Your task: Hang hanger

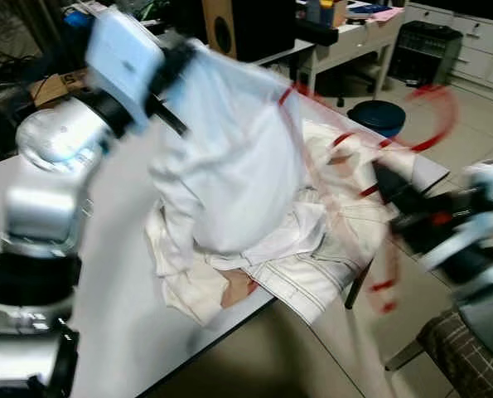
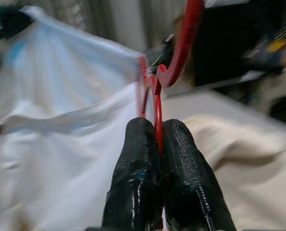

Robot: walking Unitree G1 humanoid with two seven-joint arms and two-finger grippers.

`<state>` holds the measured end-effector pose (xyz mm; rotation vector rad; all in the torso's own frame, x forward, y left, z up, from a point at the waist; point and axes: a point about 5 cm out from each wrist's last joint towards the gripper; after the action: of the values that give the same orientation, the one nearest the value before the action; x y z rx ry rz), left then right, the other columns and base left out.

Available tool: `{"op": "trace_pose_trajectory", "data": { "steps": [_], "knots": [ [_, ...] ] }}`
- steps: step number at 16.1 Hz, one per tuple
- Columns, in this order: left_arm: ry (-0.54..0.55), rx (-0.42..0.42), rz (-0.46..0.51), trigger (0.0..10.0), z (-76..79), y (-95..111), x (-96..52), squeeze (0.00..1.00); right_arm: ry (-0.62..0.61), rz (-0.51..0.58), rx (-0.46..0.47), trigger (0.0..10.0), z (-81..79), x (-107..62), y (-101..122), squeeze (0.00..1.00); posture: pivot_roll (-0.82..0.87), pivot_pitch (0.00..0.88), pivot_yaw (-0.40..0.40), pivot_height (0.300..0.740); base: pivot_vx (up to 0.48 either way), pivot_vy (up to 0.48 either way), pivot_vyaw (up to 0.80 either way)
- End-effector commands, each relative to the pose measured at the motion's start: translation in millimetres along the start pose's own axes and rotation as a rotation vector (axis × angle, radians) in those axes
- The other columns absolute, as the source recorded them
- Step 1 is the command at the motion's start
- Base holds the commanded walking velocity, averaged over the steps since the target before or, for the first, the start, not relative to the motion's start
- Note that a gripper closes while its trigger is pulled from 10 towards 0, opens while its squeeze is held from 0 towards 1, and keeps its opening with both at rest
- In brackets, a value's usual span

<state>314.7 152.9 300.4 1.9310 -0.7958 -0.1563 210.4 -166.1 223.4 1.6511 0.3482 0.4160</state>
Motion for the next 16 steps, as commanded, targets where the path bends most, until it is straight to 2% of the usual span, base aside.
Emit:
{"op": "trace_pose_trajectory", "data": {
  "steps": [1,3,6,9,11,13,16],
  "knots": [
    [-0.024,-0.009,-0.001,0.0,5.2,0.1,0.7,0.00,0.052,-0.064,0.047,10.0,-6.7,3.1,-10.6,0.00,-0.16,0.000,0.105,0.740,0.000,0.000,0.00],
    [-0.029,-0.023,0.017,0.0,10.8,2.4,4.5,0.00,0.101,-0.136,0.090,10.0,-12.2,3.2,-23.6,0.00,-0.16,0.000,0.102,0.740,0.000,0.000,0.00],
    [-0.022,0.026,-0.024,0.0,13.5,-0.3,4.5,0.00,0.179,-0.173,0.105,10.0,-21.2,-6.6,-26.4,0.00,-0.14,0.000,0.094,0.740,0.000,0.000,0.00],
    [-0.096,0.058,-0.001,0.0,18.3,3.0,5.5,0.00,0.162,-0.198,0.123,10.0,-19.1,-7.0,-29.8,0.00,-0.15,0.000,0.103,0.740,0.000,0.000,0.00],
    [-0.133,0.050,0.007,0.0,22.5,5.0,4.9,0.00,0.176,-0.185,0.132,10.0,-20.2,-7.3,-27.5,0.00,-0.14,0.000,0.103,0.740,0.000,0.000,0.00],
    [-0.106,0.117,-0.083,0.0,20.2,-7.9,3.5,0.00,0.262,-0.157,0.132,10.0,-26.8,-12.2,-21.0,0.00,-0.14,0.000,0.100,0.740,0.000,0.000,0.00],
    [-0.112,0.153,-0.153,0.0,19.4,-18.9,1.6,0.00,0.321,-0.144,0.136,10.0,-30.9,-16.5,-16.9,0.00,-0.14,0.000,0.098,0.740,0.000,0.000,0.00]
  ]
}}
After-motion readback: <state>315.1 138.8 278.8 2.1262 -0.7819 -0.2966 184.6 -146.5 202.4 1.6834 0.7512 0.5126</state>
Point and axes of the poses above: a point about 5 cm out from each wrist's last joint towards the gripper, its own x axis pointing out of the wrist towards the gripper, its own y axis along the axis of the wrist's last joint, z = x × y, and after that the axes turned 3 degrees about -x, right-handed
